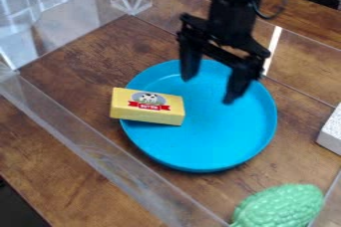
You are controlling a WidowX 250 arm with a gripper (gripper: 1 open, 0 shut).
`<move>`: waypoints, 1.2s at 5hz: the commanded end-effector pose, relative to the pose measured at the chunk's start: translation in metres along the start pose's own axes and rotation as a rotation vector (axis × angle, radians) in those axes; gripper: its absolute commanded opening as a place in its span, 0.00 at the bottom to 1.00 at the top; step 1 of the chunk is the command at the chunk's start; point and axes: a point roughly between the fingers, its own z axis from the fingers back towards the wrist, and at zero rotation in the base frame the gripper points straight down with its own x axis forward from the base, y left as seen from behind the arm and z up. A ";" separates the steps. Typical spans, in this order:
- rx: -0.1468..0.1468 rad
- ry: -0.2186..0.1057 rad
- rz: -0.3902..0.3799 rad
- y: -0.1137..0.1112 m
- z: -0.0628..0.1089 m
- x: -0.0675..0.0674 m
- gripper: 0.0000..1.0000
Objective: Put the white object in the blue tray
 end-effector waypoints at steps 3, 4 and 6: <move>-0.045 -0.108 -0.030 -0.024 0.015 0.010 1.00; -0.047 -0.105 -0.030 -0.024 0.012 0.011 1.00; -0.049 -0.096 -0.032 -0.024 0.006 0.014 1.00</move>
